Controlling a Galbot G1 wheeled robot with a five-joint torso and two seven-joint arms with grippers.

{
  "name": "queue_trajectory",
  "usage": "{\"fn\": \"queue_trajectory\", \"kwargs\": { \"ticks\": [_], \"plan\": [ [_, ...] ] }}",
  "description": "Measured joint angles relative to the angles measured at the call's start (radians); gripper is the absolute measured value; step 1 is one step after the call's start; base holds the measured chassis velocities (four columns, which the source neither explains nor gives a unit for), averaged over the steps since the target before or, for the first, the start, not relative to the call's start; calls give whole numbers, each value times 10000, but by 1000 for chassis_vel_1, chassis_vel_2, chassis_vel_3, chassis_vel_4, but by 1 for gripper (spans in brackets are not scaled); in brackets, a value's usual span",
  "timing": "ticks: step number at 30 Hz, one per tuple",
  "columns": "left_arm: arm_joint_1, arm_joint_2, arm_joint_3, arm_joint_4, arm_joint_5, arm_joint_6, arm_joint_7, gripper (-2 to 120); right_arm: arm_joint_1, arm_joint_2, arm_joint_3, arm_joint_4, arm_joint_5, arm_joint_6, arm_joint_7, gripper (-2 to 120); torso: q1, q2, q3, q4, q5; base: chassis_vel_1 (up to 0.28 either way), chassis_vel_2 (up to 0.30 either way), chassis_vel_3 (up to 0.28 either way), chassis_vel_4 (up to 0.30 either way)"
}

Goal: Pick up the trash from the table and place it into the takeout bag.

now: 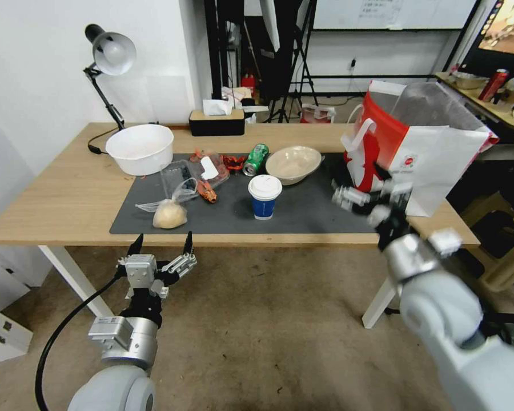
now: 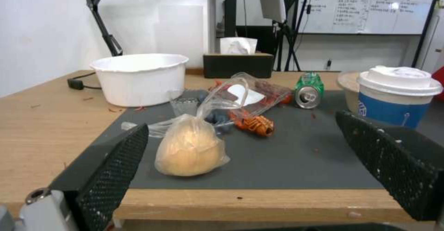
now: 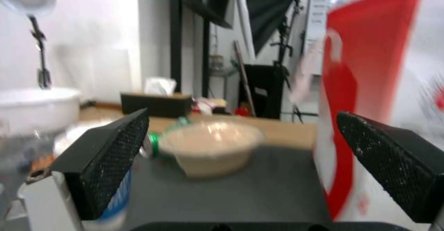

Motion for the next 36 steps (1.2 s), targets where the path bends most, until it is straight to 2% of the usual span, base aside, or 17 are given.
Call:
{"fn": "queue_trajectory", "kwargs": {
  "ticks": [5, 16, 26, 34, 36],
  "plan": [
    [-65, 0, 12, 91, -15, -9, -2, 100, -1098, 315, -102, -217, -658, 797, 475, 100, 1, 0, 0, 1, 3, 0, 0, 0, 0],
    [-121, 0, 50, 203, -68, -10, 0, 100, -1801, 749, -279, -752, -976, 1438, 798, 100, 1, 0, 0, 1, 3, 0, 0, 0, 0],
    [-107, 0, 25, 235, -122, -66, 1, 100, -1544, 844, -414, -762, -917, 1303, 944, 100, 1, -1, 2, 1, 2, 0, 0, 0, 0],
    [-90, 0, 28, 262, -121, -107, -1, 100, -625, 932, -633, -785, -109, 649, 1412, 100, 1, 0, 2, 0, 3, 0, 0, 0, 0],
    [-90, 0, 33, 276, -118, -111, 0, 100, -137, 950, -780, -866, 491, 328, 1602, 100, 1, -1, 2, 1, 3, 0, 0, 0, 0]
  ]
}}
